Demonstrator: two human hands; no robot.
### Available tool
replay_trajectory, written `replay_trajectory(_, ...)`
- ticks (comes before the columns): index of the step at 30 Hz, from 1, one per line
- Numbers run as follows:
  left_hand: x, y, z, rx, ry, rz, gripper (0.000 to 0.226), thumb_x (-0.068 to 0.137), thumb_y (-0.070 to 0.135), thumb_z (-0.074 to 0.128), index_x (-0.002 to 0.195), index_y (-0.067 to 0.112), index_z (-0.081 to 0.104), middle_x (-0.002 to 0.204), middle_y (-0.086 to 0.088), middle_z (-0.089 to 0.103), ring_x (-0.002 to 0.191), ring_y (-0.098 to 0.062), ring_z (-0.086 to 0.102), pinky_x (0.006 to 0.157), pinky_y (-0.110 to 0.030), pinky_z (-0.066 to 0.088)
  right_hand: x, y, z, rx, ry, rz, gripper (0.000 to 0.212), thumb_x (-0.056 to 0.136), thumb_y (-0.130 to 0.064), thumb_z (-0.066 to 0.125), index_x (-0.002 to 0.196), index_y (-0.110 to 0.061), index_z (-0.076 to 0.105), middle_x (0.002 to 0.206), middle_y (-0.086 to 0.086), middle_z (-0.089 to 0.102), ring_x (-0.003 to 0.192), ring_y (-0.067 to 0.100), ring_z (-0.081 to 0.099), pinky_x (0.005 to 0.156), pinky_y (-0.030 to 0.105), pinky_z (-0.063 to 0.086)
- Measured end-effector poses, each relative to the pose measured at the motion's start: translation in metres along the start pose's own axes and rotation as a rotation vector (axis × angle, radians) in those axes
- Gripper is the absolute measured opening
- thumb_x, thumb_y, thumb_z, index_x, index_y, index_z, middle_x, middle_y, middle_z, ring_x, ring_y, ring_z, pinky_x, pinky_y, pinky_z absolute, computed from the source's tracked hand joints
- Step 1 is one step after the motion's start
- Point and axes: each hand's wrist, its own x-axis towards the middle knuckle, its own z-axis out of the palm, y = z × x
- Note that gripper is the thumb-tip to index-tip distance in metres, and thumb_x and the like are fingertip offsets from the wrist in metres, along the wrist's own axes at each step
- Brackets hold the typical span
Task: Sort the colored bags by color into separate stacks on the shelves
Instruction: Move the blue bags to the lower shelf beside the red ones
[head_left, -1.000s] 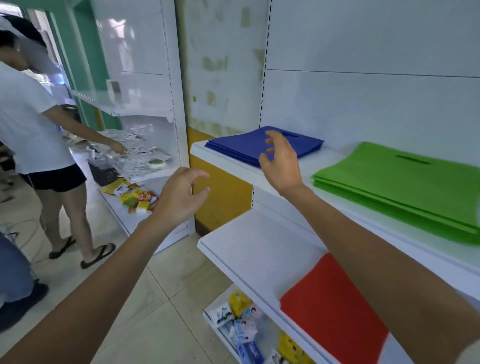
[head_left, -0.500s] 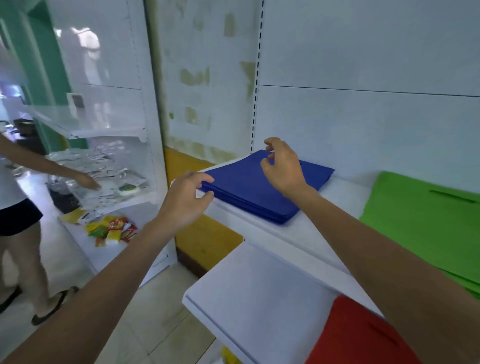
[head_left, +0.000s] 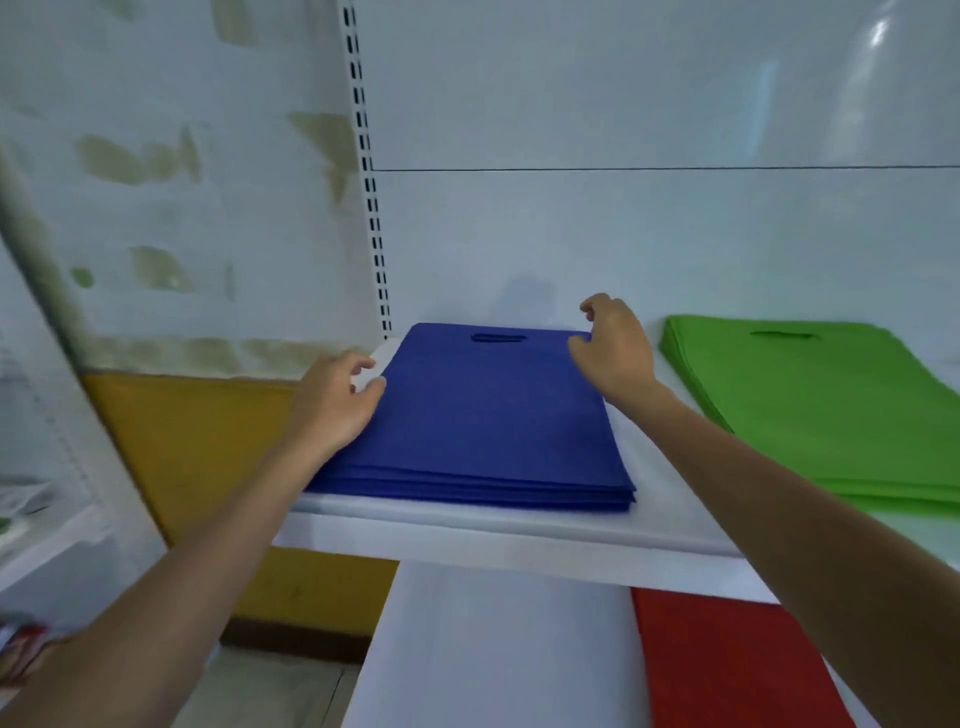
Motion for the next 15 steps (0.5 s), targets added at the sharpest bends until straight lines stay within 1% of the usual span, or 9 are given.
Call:
replay_trajectory(2, 0.007, -0.006, 0.004, -0.037, -0.046, -0.078, 0.03, 0.09, 0.026, 0.054, 0.114, 0.009, 0.059, 0.112, -0.008, 0.059, 0.1, -0.024, 0.057, 0.08, -0.026, 0.037, -0.01, 0.005, 0.008, -0.132, -0.047, 0.132, 0.038, 0.086, -0.012, 0.052, 0.121, 0.001, 0.044, 0.123, 0.018, 0.046, 0.114, 0.033, 0.044, 0.086, 0.037, 0.04)
replay_trajectory(5, 0.01, -0.01, 0.007, -0.066, -0.141, -0.116, 0.015, 0.085, 0.023, 0.055, 0.086, 0.012, 0.064, 0.087, -0.006, 0.063, 0.083, -0.023, 0.059, 0.072, -0.03, 0.041, -0.023, 0.013, 0.018, -0.16, -0.092, 0.295, 0.035, 0.09, -0.019, 0.048, 0.115, 0.004, 0.044, 0.122, 0.022, 0.048, 0.114, 0.036, 0.045, 0.089, 0.038, 0.039)
replay_trajectory(6, 0.01, -0.011, 0.008, -0.081, -0.13, -0.115, 0.017, 0.084, 0.022, 0.055, 0.086, 0.009, 0.066, 0.085, -0.004, 0.063, 0.081, -0.021, 0.059, 0.072, -0.03, 0.042, -0.024, 0.016, 0.019, -0.148, -0.092, 0.312, 0.033, 0.091, -0.021, 0.047, 0.113, 0.005, 0.046, 0.119, 0.021, 0.052, 0.11, 0.035, 0.048, 0.085, 0.036, 0.039)
replay_trajectory(8, 0.009, -0.011, 0.007, -0.135, -0.08, -0.114, 0.016, 0.083, 0.017, 0.059, 0.096, 0.01, 0.066, 0.088, 0.001, 0.059, 0.084, -0.017, 0.055, 0.074, -0.025, 0.039, -0.024, 0.018, 0.02, -0.133, -0.079, 0.309, 0.03, 0.092, -0.023, 0.047, 0.107, 0.003, 0.051, 0.111, 0.018, 0.058, 0.101, 0.032, 0.053, 0.075, 0.031, 0.037)
replay_trajectory(9, 0.009, -0.011, 0.007, -0.155, -0.052, -0.101, 0.02, 0.082, 0.014, 0.061, 0.101, 0.009, 0.066, 0.089, 0.001, 0.058, 0.083, -0.015, 0.053, 0.075, -0.023, 0.038, -0.024, 0.018, 0.02, -0.13, -0.066, 0.307, 0.031, 0.092, -0.024, 0.05, 0.107, 0.002, 0.053, 0.11, 0.017, 0.059, 0.1, 0.031, 0.054, 0.073, 0.029, 0.036)
replay_trajectory(11, 0.009, -0.011, 0.007, -0.178, -0.013, -0.067, 0.024, 0.082, 0.01, 0.062, 0.107, 0.008, 0.065, 0.09, -0.002, 0.06, 0.081, -0.014, 0.052, 0.074, -0.022, 0.038, -0.023, 0.016, 0.019, -0.105, -0.038, 0.308, 0.034, 0.091, -0.025, 0.055, 0.112, 0.001, 0.052, 0.109, 0.015, 0.061, 0.102, 0.031, 0.055, 0.074, 0.03, 0.038)
replay_trajectory(13, 0.008, -0.012, 0.007, -0.191, 0.007, -0.051, 0.025, 0.084, 0.009, 0.063, 0.109, 0.007, 0.064, 0.097, -0.007, 0.064, 0.08, -0.013, 0.052, 0.075, -0.021, 0.039, -0.024, 0.015, 0.019, -0.09, -0.004, 0.293, 0.035, 0.091, -0.025, 0.058, 0.115, 0.001, 0.051, 0.106, 0.015, 0.062, 0.103, 0.031, 0.055, 0.077, 0.032, 0.04)
replay_trajectory(15, 0.008, -0.013, 0.007, -0.191, 0.037, -0.03, 0.022, 0.084, 0.01, 0.063, 0.106, 0.008, 0.065, 0.098, -0.007, 0.066, 0.078, -0.013, 0.053, 0.075, -0.021, 0.04, -0.025, 0.015, 0.019, -0.09, 0.034, 0.264, 0.03, 0.091, -0.022, 0.058, 0.11, 0.0, 0.054, 0.103, 0.016, 0.063, 0.1, 0.032, 0.056, 0.079, 0.034, 0.041)
